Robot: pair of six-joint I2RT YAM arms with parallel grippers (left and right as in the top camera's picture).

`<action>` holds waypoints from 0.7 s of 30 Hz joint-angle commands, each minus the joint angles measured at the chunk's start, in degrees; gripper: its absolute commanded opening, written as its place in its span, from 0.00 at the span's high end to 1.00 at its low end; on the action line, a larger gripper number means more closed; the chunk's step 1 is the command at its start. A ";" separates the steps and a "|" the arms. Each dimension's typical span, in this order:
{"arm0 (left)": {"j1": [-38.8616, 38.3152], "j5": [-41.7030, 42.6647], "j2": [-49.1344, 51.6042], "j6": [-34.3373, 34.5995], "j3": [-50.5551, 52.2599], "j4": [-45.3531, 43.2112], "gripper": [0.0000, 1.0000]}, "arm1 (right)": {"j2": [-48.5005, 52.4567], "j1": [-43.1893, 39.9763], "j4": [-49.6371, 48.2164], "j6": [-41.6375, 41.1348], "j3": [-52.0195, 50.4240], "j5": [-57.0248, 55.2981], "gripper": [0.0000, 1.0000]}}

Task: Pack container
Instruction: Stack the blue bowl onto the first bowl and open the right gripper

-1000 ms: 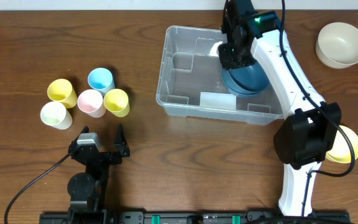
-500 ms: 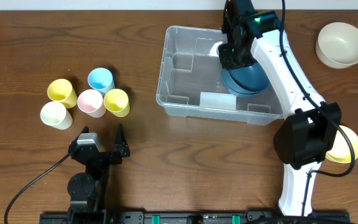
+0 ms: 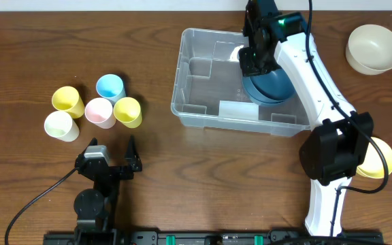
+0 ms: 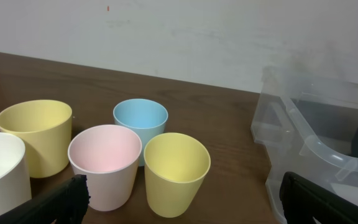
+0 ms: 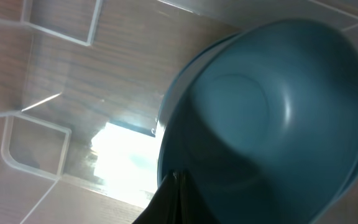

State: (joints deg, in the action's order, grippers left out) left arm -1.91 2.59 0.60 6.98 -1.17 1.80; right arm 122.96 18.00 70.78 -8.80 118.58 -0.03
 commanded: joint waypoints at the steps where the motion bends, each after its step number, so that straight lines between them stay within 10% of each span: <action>1: 0.35 -0.92 -0.31 -0.98 0.94 2.23 0.02 | 0.00 1.11 -1.20 -1.46 -2.34 0.68 0.99; 21: 0.35 -0.92 -0.31 -0.96 0.94 2.23 0.02 | -0.07 0.66 -3.10 -1.44 -2.43 -0.26 0.89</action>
State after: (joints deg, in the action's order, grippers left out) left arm -1.91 2.59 0.60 6.98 -1.17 1.80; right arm 122.96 18.98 66.87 -9.87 111.33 0.45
